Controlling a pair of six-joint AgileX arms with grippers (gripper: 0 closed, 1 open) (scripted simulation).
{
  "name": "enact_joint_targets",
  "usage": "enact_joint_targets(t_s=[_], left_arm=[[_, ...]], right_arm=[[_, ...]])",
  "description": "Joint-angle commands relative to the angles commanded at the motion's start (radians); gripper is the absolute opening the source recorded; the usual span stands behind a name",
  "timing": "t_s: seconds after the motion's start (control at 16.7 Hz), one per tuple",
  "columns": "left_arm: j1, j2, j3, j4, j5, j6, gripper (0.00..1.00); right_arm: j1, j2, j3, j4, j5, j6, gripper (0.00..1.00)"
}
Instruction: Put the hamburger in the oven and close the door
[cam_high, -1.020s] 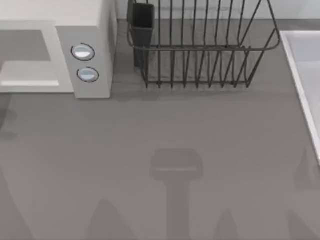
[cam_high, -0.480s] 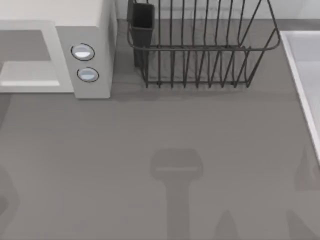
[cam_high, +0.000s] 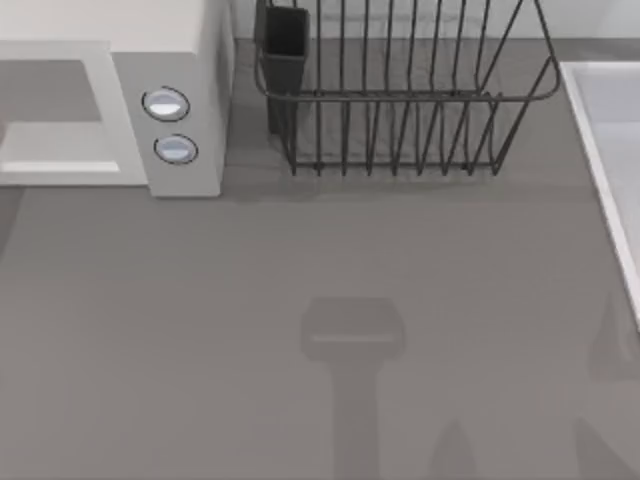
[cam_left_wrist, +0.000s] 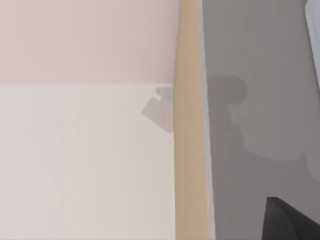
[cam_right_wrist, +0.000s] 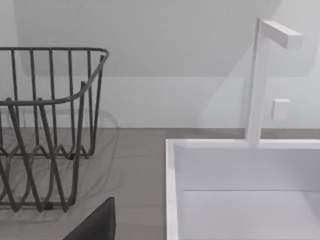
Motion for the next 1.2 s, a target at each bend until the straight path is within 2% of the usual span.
enact_joint_targets(t_s=[0.24, 0.66, 1.02, 1.2], left_arm=[[-0.002, 0.011, -0.036, 0.043, -0.002, -0.002, 0.00], [0.002, 0.105, -0.240, 0.354, 0.003, 0.004, 0.00], [-0.003, 0.113, -0.268, 0.380, 0.002, 0.003, 0.00], [-0.034, 0.051, -0.335, 0.417, -0.014, -0.035, 0.00]], right_arm=[[0.000, 0.000, 0.000, 0.000, 0.000, 0.000, 1.00], [0.000, 0.000, 0.000, 0.000, 0.000, 0.000, 1.00], [0.000, 0.000, 0.000, 0.000, 0.000, 0.000, 1.00], [0.000, 0.000, 0.000, 0.000, 0.000, 0.000, 1.00]])
